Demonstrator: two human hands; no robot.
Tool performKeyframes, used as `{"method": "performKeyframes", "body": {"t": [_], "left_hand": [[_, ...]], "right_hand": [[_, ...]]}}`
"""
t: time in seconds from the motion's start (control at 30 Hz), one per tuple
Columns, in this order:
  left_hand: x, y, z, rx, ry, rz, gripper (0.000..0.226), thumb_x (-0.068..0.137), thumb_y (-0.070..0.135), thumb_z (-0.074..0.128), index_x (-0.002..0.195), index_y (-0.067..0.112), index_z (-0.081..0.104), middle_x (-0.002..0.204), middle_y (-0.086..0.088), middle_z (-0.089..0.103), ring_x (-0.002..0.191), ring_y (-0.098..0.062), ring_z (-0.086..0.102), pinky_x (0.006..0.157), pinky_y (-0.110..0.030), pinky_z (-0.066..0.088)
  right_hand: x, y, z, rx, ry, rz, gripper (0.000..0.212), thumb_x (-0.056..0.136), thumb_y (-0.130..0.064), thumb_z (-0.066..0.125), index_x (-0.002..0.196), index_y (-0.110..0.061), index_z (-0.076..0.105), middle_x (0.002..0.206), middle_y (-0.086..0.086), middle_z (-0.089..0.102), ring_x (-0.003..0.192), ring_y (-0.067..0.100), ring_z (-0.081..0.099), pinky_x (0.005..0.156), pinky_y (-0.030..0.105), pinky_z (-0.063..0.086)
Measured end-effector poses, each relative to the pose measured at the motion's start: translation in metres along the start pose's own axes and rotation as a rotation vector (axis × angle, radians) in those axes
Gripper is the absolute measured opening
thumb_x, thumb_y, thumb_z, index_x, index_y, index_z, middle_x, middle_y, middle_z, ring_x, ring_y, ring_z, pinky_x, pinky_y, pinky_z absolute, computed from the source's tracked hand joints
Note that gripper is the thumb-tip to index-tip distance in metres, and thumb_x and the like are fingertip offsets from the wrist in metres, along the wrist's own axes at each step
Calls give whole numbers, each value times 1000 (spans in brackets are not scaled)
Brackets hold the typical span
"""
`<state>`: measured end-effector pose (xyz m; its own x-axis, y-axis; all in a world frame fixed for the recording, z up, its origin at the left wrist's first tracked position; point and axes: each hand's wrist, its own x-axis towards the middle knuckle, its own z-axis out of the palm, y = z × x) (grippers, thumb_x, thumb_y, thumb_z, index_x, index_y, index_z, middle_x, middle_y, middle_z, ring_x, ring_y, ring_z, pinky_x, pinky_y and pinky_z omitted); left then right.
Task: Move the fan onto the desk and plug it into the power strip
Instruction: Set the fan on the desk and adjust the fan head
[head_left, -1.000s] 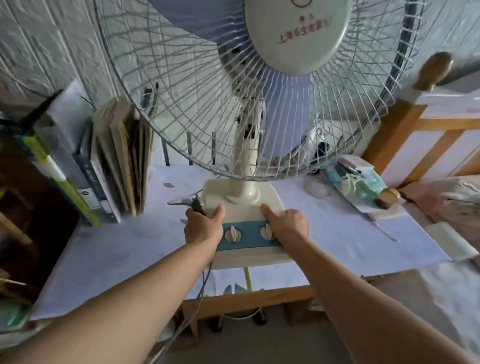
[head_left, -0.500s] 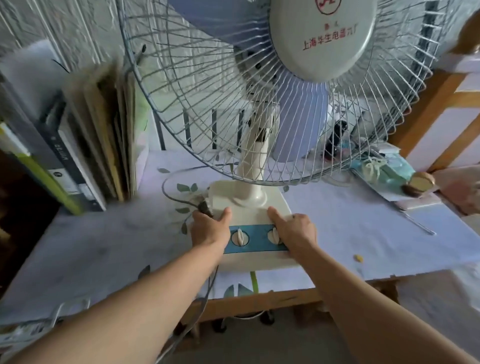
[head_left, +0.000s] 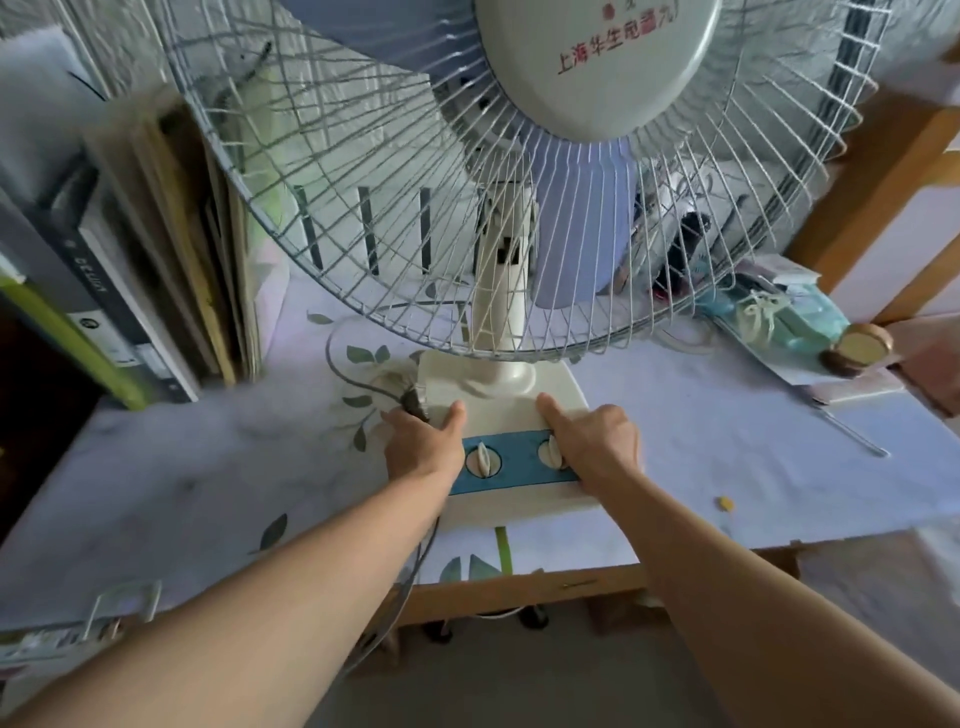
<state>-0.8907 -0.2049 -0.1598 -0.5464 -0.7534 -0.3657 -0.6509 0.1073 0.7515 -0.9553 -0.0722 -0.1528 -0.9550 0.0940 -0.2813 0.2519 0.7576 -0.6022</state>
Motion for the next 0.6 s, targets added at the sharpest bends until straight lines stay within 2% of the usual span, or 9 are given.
{"method": "performKeyframes", "body": {"t": [0.17, 0.33, 0.4, 0.5, 0.6], "left_hand": [[-3, 4, -1, 76, 13, 13, 67, 88, 52, 52, 131, 0, 43, 132, -20, 53, 118, -36, 54, 94, -42, 46], [1, 5, -6, 195, 23, 60, 69, 85, 58, 51, 120, -1, 53, 122, -18, 60, 110, -34, 60, 80, -38, 47], [2, 4, -5, 200, 17, 81, 69, 84, 60, 52, 116, -1, 55, 117, -17, 63, 105, -34, 62, 77, -37, 48], [2, 2, -2, 197, 8, 91, 75, 80, 65, 51, 116, -1, 55, 117, -18, 64, 104, -34, 63, 81, -39, 51], [2, 0, 2, 213, -5, 98, 78, 80, 64, 52, 120, -3, 52, 121, -18, 61, 107, -34, 62, 82, -38, 50]], "right_hand": [[3, -5, -10, -71, 1, -12, 66, 78, -65, 52, 106, -5, 58, 92, 8, 52, 81, 27, 53, 68, 32, 45], [8, -5, -12, -86, 23, -8, 56, 77, -64, 54, 96, -12, 54, 92, 7, 54, 81, 27, 52, 70, 32, 42], [10, -4, -13, -84, 57, -26, 58, 75, -64, 56, 95, -10, 55, 94, 8, 58, 81, 27, 54, 71, 32, 44], [15, 2, -12, -79, 95, -51, 66, 72, -65, 59, 101, -6, 60, 99, 10, 62, 89, 29, 60, 73, 33, 47], [23, 7, -10, -79, 99, -71, 69, 68, -69, 59, 98, -7, 64, 98, 10, 65, 89, 29, 63, 68, 31, 45]]}}
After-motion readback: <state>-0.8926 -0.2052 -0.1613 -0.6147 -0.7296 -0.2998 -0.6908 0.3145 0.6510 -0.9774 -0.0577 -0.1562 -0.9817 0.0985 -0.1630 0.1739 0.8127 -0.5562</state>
